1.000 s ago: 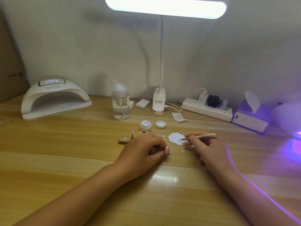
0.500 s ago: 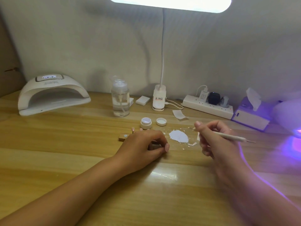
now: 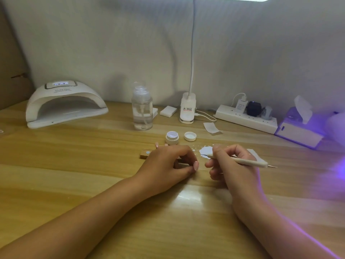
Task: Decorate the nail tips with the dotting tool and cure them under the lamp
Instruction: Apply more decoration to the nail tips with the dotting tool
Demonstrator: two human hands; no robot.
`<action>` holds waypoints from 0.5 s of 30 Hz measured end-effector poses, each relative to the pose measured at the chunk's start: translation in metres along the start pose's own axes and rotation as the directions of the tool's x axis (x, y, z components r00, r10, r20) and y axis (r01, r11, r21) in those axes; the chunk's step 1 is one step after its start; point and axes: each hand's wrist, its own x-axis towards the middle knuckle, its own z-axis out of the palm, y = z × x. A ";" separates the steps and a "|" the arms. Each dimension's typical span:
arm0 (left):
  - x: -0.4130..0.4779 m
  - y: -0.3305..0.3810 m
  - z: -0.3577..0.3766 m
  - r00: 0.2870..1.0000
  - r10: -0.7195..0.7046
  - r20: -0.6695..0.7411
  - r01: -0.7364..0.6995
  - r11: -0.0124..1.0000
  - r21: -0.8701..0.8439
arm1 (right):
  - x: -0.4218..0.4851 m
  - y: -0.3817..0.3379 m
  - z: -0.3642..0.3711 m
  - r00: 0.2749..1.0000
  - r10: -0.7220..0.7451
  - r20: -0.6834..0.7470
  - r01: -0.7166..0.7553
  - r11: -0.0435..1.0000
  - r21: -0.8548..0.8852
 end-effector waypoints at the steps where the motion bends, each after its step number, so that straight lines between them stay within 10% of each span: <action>1: 0.000 0.000 0.000 1.000 -0.003 -0.003 0.003 1.000 -0.002 | -0.001 0.000 0.000 1.000 -0.015 0.016 0.015 1.000 -0.020; 15: 0.000 0.001 -0.001 0.999 -0.046 -0.014 0.046 0.998 0.049 | 0.001 0.005 -0.002 0.994 -0.055 0.098 0.066 0.991 -0.117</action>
